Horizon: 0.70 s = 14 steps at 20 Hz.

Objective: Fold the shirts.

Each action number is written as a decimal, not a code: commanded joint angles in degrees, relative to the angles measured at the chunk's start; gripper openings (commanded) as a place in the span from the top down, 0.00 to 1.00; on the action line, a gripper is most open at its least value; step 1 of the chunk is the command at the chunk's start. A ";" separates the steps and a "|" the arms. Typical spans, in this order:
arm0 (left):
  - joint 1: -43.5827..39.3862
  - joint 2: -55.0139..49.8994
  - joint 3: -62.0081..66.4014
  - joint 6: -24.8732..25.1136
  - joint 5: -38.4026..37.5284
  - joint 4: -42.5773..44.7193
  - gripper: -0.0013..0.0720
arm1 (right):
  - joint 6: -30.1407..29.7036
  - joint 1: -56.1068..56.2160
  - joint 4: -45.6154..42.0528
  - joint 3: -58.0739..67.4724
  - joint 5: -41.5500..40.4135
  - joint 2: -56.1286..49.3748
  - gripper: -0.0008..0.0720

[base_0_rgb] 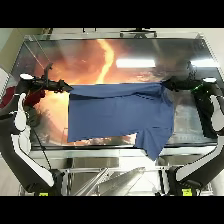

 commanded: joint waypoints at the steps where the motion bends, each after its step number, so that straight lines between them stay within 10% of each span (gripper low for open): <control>1: -2.08 0.11 -1.81 -4.13 -0.20 9.31 0.98 | 0.04 -0.13 -3.02 0.13 0.68 -0.26 0.97; 10: -5.25 4.22 -1.53 -10.62 3.58 22.99 0.95 | 0.70 -0.20 -7.80 0.15 -0.28 -0.24 0.96; 12: -5.22 4.66 1.36 -11.17 2.40 23.02 0.57 | 1.29 -0.28 -7.69 0.20 -0.17 -0.20 0.44; 14: -5.22 4.63 6.25 -12.70 -1.57 23.06 0.57 | 5.05 -0.70 -8.59 0.22 0.07 0.31 0.40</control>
